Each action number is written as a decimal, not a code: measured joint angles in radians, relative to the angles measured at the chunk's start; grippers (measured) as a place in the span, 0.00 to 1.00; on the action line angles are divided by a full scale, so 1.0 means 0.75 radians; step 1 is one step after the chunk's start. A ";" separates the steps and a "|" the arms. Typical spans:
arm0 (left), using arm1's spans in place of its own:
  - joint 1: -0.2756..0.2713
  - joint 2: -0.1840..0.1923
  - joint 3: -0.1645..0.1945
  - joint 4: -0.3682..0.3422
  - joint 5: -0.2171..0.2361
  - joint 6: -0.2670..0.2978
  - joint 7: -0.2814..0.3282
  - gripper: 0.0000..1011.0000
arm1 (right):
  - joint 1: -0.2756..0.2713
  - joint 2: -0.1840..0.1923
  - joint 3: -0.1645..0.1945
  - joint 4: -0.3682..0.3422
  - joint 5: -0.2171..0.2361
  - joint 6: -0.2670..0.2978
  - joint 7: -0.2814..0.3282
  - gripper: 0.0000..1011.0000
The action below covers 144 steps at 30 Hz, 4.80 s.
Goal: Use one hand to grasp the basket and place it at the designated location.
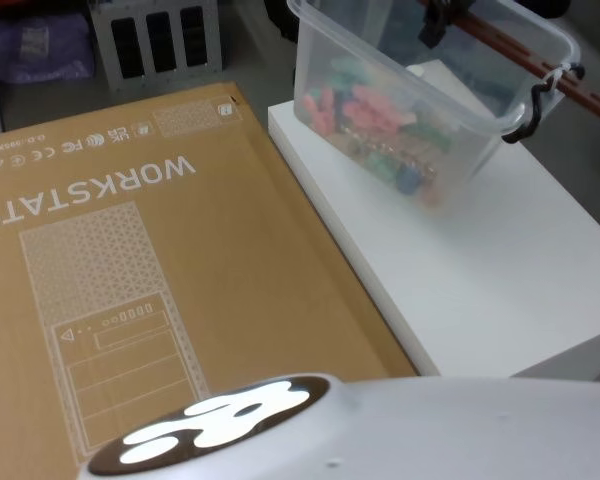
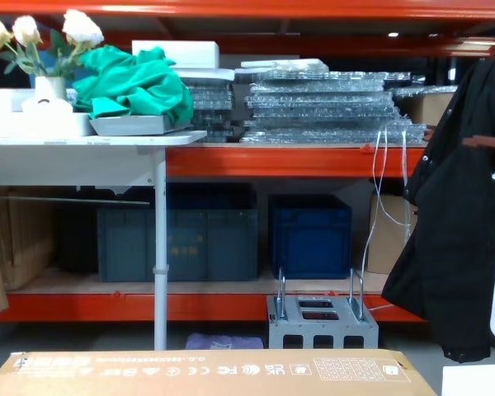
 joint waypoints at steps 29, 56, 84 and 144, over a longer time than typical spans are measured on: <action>0.000 0.000 0.000 0.000 0.000 0.000 0.000 0.00 | 0.069 -0.017 -0.078 -0.272 0.084 -0.151 0.061 0.00; 0.000 0.000 0.000 0.000 0.000 0.000 0.000 0.00 | 0.117 -0.081 -0.183 -0.569 0.025 -0.195 0.005 0.00; 0.000 0.000 0.000 0.000 0.000 0.000 0.000 0.00 | 0.075 -0.206 -0.370 -0.768 -0.209 -0.403 -0.131 0.00; 0.000 0.000 0.000 0.000 0.000 0.000 0.000 0.00 | -0.044 -0.353 -0.594 -0.724 -0.428 -0.298 -0.359 0.00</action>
